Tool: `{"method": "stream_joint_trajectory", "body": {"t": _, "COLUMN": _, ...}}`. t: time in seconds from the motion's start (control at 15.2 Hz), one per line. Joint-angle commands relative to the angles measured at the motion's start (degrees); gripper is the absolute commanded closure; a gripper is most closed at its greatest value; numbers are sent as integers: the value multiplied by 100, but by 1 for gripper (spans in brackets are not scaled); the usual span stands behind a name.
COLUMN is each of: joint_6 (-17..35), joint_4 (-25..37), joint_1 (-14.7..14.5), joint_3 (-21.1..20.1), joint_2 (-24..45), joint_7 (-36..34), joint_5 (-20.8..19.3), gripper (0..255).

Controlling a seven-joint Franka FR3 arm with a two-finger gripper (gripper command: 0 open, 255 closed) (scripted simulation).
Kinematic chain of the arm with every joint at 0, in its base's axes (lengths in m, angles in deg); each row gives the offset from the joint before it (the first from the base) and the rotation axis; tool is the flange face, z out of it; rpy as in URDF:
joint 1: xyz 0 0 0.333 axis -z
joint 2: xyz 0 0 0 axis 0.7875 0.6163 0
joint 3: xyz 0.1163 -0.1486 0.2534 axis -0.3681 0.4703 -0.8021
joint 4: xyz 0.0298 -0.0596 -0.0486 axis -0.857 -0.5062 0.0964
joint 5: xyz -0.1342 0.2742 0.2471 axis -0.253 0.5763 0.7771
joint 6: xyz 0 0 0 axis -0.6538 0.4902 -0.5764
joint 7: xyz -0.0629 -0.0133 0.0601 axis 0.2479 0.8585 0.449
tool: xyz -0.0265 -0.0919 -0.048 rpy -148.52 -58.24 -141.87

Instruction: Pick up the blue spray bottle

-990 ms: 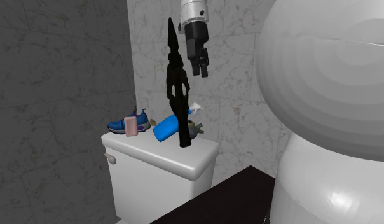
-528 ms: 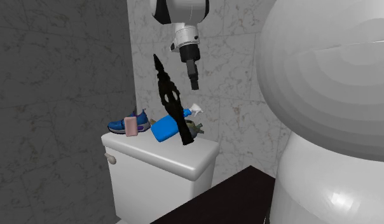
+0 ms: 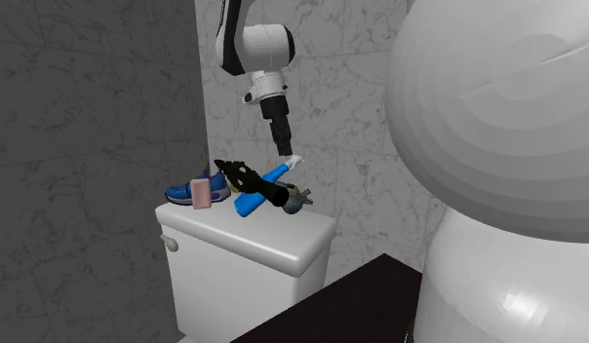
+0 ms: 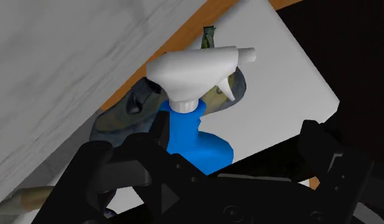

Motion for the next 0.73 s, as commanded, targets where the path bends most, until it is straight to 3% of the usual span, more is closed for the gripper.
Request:
{"method": "stream_joint_trajectory", "body": {"t": 0.0, "joint_6": 29, "joint_4": 448, "joint_1": 87, "joint_3": -125, "joint_2": 474, "joint_7": 408, "joint_5": 50, "gripper": 0}}
{"method": "stream_joint_trajectory", "body": {"t": 0.13, "joint_6": 38, "joint_4": 800, "joint_1": 143, "joint_3": -233, "joint_2": 824, "joint_7": 688, "joint_5": 60, "gripper": 0}}
{"method": "stream_joint_trajectory", "body": {"t": 0.66, "joint_6": 470, "joint_4": 665, "joint_1": 186, "joint_3": -292, "joint_2": 1131, "joint_7": 671, "joint_5": 134, "gripper": 0}}
